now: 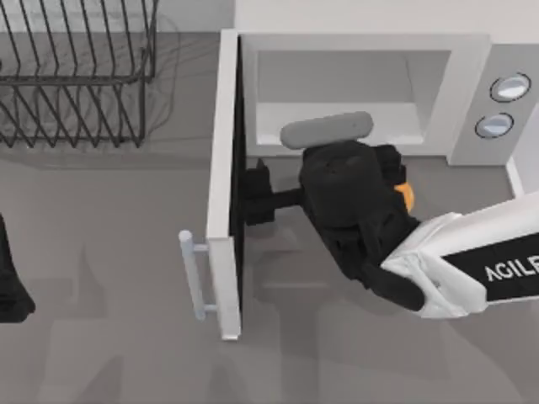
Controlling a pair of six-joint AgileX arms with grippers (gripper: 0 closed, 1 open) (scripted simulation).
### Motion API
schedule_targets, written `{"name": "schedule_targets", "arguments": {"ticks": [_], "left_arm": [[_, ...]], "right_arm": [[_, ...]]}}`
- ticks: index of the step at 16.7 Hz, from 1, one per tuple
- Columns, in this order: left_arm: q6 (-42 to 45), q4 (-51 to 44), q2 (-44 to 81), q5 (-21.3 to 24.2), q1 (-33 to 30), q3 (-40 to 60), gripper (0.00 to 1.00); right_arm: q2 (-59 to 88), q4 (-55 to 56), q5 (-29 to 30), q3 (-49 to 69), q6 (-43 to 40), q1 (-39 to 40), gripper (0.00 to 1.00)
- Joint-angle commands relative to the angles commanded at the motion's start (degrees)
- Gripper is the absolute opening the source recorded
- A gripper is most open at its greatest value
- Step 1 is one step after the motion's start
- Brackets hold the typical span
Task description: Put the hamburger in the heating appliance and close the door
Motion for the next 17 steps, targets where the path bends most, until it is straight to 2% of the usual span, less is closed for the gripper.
{"name": "schedule_targets", "arguments": {"ticks": [9,17], "left_arm": [[0.0,0.0,0.0,0.0,0.0,0.0,1.00],[0.0,0.0,0.0,0.0,0.0,0.0,1.00]], "right_arm": [[-8.6,-8.7,-1.3,3.4,-0.5,-3.5,1.00],[-10.5,-19.3,-0.7,3.8,0.1,-0.1,1.00]]}}
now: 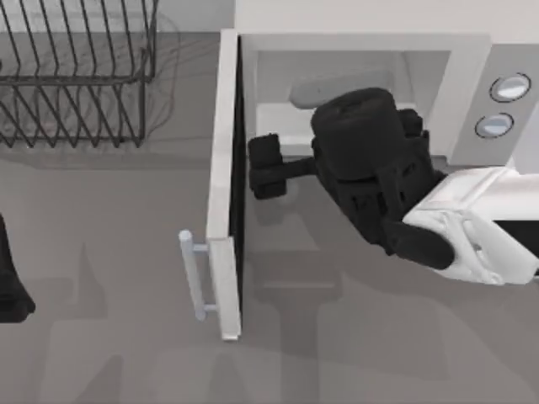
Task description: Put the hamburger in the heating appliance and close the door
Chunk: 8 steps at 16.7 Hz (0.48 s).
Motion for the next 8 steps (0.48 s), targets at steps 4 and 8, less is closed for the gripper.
{"name": "schedule_targets", "arguments": {"ticks": [4,8], "left_arm": [[0.0,0.0,0.0,0.0,0.0,0.0,1.00],[0.0,0.0,0.0,0.0,0.0,0.0,1.00]], "right_arm": [[-0.1,-3.3,0.5,-0.4,0.2,2.0,1.00],[-0.2,-4.1,0.6,-0.5,0.2,2.5,1.00]]}}
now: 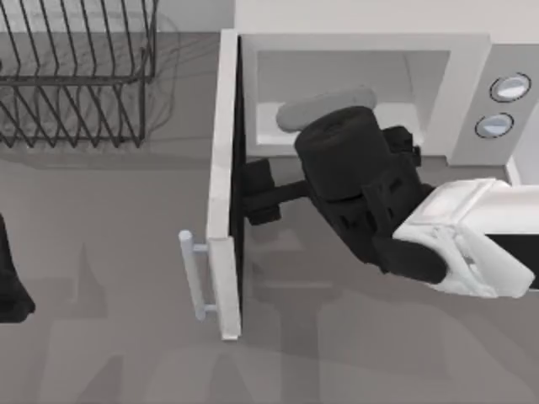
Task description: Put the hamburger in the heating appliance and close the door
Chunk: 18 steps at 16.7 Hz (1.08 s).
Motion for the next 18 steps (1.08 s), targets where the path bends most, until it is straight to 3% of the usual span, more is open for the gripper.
{"name": "schedule_targets", "arguments": {"ticks": [9,18], "left_arm": [[0.0,0.0,0.0,0.0,0.0,0.0,1.00],[0.0,0.0,0.0,0.0,0.0,0.0,1.00]], "right_arm": [[-6.3,-0.8,-2.7,-5.5,-1.9,-5.3,1.00],[-50.3,-5.8,-13.2,-27.6,-6.6,-22.4,1.00]]}}
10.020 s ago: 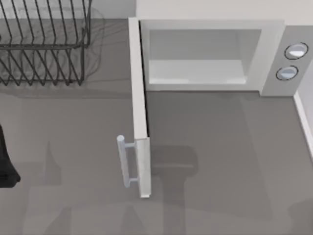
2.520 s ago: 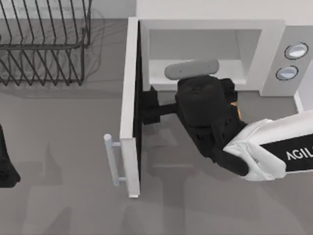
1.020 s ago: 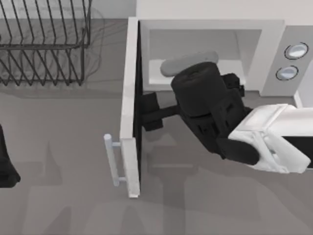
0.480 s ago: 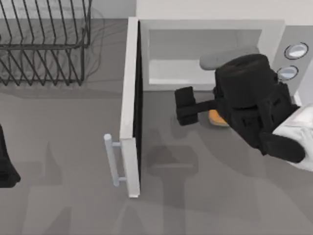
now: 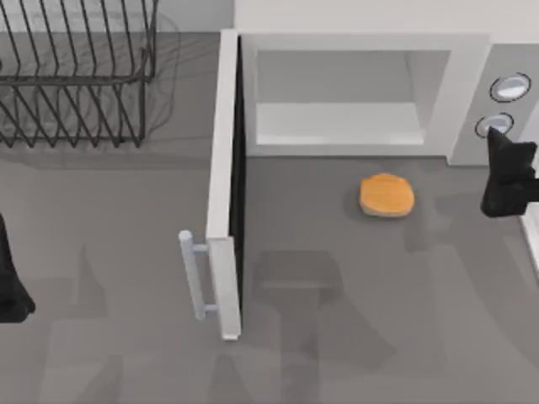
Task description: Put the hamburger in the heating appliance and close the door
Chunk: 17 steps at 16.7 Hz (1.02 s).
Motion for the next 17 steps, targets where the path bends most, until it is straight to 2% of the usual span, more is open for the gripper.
{"name": "schedule_targets", "arguments": {"ticks": [5,9,12,17], "left_arm": [[0.0,0.0,0.0,0.0,0.0,0.0,1.00],[0.0,0.0,0.0,0.0,0.0,0.0,1.00],[0.0,0.0,0.0,0.0,0.0,0.0,1.00],[0.0,0.0,0.0,0.0,0.0,0.0,1.00]], "right_arm": [[-29.1,-3.1,-6.5,-14.4,-3.4,-11.4,1.00],[-44.6,-4.4,-11.4,-23.7,-7.0,-20.0,1.00],[-50.1,-4.7,-13.8,-27.7,-9.1,-24.0,1.00],[-50.8,-4.7,-14.1,-28.2,-9.3,-24.5,1.00]]}}
